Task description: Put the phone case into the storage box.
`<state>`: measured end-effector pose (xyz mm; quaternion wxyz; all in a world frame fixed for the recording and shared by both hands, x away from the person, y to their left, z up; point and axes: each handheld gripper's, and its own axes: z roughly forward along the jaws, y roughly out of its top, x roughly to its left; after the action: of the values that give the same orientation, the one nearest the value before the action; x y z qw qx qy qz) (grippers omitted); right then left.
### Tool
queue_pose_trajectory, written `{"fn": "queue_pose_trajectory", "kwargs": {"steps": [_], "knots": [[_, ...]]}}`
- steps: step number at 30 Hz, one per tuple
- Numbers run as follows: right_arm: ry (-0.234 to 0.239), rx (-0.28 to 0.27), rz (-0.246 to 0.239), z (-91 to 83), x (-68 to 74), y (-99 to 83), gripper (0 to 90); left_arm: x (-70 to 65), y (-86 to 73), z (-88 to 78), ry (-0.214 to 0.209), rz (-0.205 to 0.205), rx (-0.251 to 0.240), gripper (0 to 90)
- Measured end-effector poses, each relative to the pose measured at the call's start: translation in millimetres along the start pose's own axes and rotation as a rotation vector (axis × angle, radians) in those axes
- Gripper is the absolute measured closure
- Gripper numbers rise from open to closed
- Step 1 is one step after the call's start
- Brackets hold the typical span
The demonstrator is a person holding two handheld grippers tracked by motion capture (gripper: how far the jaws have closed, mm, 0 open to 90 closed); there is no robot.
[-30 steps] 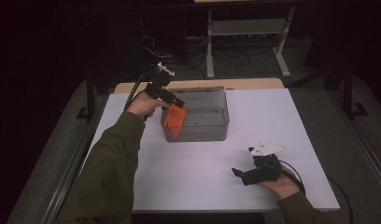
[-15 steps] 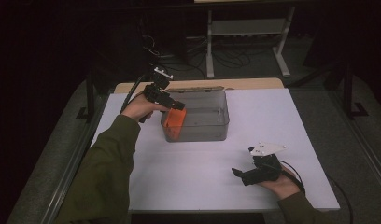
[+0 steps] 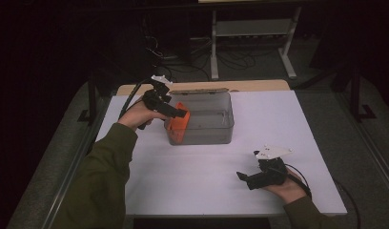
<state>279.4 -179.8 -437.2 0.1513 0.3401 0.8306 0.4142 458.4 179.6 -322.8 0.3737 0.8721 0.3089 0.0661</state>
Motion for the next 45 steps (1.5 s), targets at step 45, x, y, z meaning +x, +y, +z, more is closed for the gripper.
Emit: {"fn": "queue_pose_trajectory", "kwargs": {"steps": [45], "knots": [[-0.004, 0.002, 0.001, 0.6, -0.2, -0.4, 1.2, -20.5, -69.0, -27.1, -0.003, 0.084, -0.119, 0.0]]}}
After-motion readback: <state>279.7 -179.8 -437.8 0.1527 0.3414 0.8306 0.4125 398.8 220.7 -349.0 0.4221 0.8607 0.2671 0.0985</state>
